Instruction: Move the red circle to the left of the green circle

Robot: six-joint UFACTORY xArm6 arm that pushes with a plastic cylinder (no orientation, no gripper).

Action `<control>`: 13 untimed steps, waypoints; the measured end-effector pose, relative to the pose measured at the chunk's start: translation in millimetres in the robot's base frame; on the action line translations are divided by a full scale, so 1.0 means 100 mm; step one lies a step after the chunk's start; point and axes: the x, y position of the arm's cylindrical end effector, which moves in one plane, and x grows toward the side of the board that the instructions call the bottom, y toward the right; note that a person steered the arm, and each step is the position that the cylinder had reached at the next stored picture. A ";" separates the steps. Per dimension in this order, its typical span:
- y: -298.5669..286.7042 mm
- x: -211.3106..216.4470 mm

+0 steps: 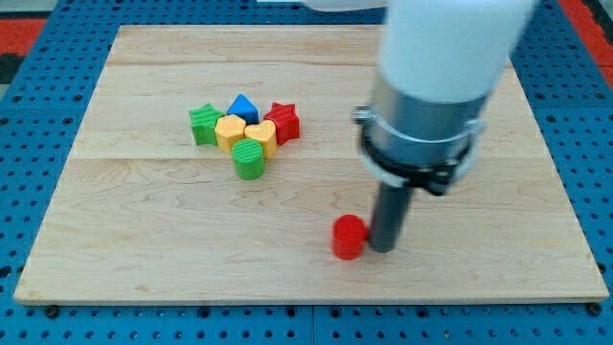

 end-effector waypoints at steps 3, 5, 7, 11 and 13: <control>-1.65 -0.02; -1.91 -0.06; -2.19 -0.21; -1.78 -0.27; -1.69 -0.54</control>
